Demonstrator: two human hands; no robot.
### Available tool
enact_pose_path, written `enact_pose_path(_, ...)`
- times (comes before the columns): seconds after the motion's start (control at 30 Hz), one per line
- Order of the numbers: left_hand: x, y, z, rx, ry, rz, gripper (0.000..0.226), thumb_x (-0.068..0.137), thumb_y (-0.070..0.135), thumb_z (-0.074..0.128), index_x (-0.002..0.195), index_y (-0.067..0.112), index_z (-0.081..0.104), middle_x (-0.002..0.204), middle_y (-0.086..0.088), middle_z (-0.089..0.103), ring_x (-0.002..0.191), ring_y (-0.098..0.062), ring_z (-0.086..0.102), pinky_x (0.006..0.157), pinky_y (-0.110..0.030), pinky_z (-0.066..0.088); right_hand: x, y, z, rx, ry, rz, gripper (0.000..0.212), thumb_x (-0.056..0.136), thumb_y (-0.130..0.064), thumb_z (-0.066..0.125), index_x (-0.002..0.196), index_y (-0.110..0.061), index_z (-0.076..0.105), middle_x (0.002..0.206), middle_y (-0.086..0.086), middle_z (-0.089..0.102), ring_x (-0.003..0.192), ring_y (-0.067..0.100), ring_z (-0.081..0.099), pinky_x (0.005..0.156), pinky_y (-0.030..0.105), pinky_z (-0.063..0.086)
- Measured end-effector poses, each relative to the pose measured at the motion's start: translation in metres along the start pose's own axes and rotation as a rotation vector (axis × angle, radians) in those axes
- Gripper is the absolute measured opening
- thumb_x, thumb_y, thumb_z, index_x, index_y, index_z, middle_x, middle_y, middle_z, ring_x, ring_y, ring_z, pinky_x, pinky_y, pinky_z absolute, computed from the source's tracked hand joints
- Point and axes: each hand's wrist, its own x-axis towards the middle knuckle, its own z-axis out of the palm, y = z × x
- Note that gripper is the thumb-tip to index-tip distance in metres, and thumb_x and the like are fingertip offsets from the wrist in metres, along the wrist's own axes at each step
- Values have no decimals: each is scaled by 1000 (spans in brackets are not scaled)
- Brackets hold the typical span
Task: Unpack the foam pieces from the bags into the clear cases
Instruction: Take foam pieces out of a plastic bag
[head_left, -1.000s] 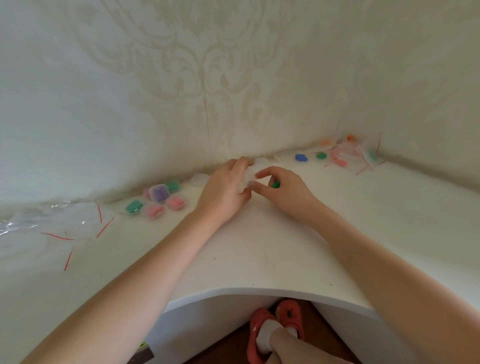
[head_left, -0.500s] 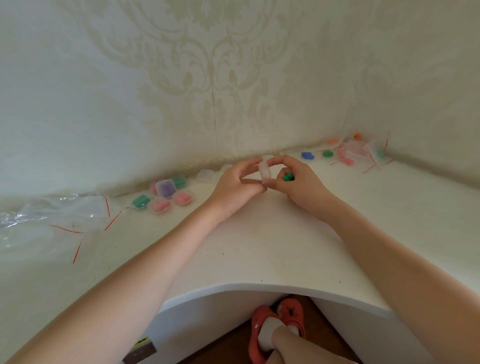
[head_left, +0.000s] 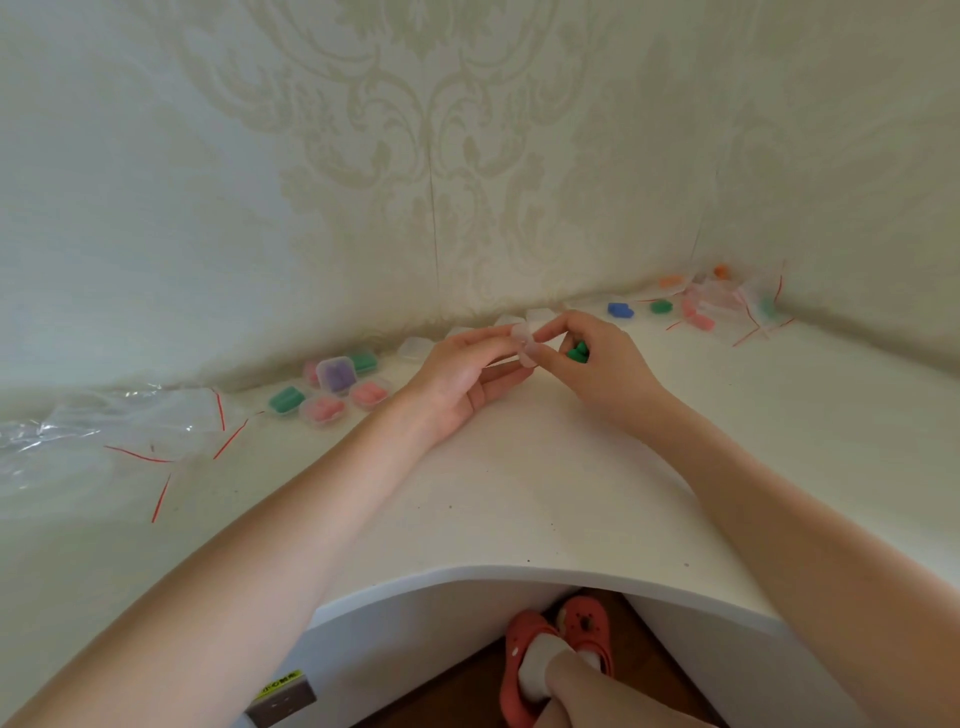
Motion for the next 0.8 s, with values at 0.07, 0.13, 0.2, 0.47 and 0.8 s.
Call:
enact_pose_path(0.07,0,0,0,10,10,0,8,84,3,64,87,8,70,85,-6,73,81,-16,70,74,-24,57,-1,-1,0,-46,-14,-18,23,86,-44,63,92,-21,64,59,-7,40,49,3,37,49,13,31)
enact_pose_path(0.13,-1,0,0,38,9,8,15,84,2,64,76,11,74,81,-5,73,78,-15,70,72,-23,57,-2,-1,1,-86,-32,-37,24,89,-45,59,93,-21,63,59,-6,42,49,5,37,48,16,30)
enact_pose_path(0.2,-1,0,1,48,12,13,18,84,1,64,72,10,74,83,-8,72,78,-16,71,69,-22,57,-3,-2,1,-170,-47,-56,23,94,-40,52,98,-20,62,60,-9,45,49,6,39,49,18,29)
enact_pose_path(0.47,-7,6,3,-54,-166,-202,25,81,3,60,105,-1,63,99,-18,70,92,-29,70,77,-28,58,8,11,-10,-100,91,0,23,98,-15,45,101,-9,67,71,-17,52,61,-4,49,59,7,35)
enact_pose_path(0.8,2,0,-2,-216,-29,-168,24,93,-5,41,109,7,54,94,-26,64,89,-40,66,82,-41,56,9,2,-10,337,32,199,19,95,-1,36,108,-14,41,85,0,59,61,10,47,61,21,41)
